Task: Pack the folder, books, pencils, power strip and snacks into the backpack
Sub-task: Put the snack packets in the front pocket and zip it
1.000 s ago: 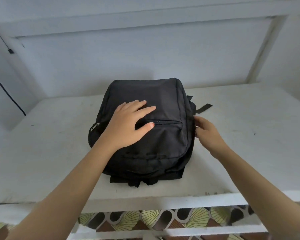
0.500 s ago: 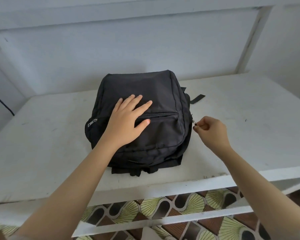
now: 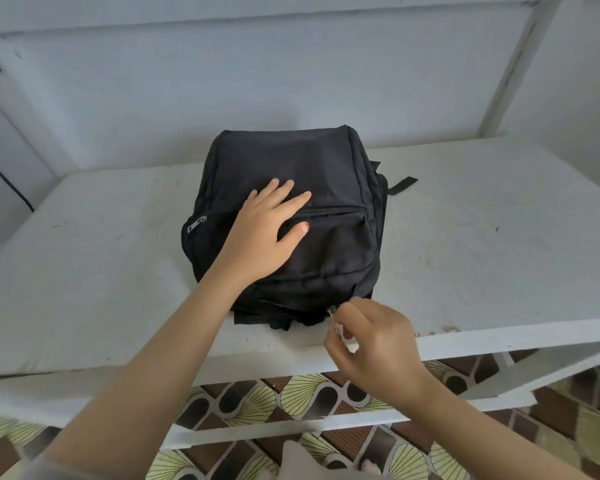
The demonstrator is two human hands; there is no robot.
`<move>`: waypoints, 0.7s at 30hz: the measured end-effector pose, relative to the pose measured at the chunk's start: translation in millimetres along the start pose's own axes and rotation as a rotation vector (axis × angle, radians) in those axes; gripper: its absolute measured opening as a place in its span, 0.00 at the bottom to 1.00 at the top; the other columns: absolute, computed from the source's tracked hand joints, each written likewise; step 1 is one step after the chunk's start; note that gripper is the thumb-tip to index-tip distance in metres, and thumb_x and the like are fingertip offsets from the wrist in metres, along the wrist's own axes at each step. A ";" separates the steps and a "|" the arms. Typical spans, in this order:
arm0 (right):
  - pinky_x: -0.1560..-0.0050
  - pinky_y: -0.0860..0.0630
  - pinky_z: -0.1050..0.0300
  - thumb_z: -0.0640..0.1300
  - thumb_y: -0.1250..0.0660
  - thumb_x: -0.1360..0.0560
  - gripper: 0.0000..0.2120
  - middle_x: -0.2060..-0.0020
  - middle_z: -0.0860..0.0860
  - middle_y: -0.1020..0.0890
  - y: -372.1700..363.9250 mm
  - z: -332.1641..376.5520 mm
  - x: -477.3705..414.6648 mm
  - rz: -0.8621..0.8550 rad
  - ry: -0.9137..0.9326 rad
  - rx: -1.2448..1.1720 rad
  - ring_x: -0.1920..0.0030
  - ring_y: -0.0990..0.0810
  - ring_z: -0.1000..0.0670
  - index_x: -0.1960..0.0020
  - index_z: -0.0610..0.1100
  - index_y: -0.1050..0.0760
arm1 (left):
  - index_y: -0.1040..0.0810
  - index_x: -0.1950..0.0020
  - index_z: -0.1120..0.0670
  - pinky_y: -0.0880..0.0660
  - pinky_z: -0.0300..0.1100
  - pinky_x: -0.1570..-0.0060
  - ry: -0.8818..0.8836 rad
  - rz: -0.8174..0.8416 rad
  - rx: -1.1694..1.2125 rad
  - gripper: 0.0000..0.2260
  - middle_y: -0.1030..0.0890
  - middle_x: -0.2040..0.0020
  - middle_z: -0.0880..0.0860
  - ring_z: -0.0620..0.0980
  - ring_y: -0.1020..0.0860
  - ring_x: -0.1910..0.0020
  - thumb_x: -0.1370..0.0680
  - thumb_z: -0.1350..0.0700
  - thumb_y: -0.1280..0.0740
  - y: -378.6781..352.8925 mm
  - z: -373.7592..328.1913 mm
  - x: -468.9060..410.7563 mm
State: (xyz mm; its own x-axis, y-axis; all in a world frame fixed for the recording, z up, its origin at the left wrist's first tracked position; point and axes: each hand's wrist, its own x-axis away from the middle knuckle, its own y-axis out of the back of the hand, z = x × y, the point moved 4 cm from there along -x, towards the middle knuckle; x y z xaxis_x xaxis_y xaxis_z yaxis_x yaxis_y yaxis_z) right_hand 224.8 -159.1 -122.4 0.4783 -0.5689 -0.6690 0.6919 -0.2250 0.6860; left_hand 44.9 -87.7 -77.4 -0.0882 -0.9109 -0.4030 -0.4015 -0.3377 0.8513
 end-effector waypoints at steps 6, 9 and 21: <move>0.74 0.31 0.58 0.43 0.31 0.28 0.05 0.70 0.52 0.24 -2.1 -10.9 -5.8 -0.036 0.054 0.026 0.72 0.28 0.52 0.61 0.42 0.21 | 0.22 0.61 0.59 0.34 0.33 0.65 -0.112 -0.353 0.213 0.07 0.25 0.67 0.48 0.43 0.31 0.68 0.24 0.60 0.36 18.2 -46.3 81.6; 0.73 0.29 0.57 0.46 0.33 0.26 0.08 0.69 0.51 0.22 -3.7 -16.4 -1.7 -0.025 0.083 -0.003 0.70 0.25 0.51 0.57 0.42 0.19 | 0.26 0.68 0.57 0.37 0.36 0.76 0.011 -0.154 0.284 0.16 0.31 0.76 0.47 0.45 0.34 0.76 0.22 0.53 0.37 -12.2 -55.2 112.4; 0.68 0.26 0.56 0.39 0.34 0.28 0.11 0.64 0.49 0.20 1.0 -39.4 3.4 0.029 0.206 -0.050 0.66 0.24 0.49 0.46 0.42 0.20 | 0.16 0.56 0.53 0.28 0.28 0.60 0.515 -0.247 0.596 0.05 0.18 0.64 0.43 0.38 0.21 0.61 0.25 0.59 0.32 -42.4 -63.8 105.8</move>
State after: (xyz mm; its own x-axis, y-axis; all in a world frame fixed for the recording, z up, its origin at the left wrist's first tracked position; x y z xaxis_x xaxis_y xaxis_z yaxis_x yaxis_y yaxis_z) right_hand 248.4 -130.1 -135.2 0.5952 -0.3998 -0.6971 0.6997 -0.1687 0.6942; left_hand 110.7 -184.8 -134.7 0.4363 -0.8705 -0.2275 -0.7840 -0.4919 0.3786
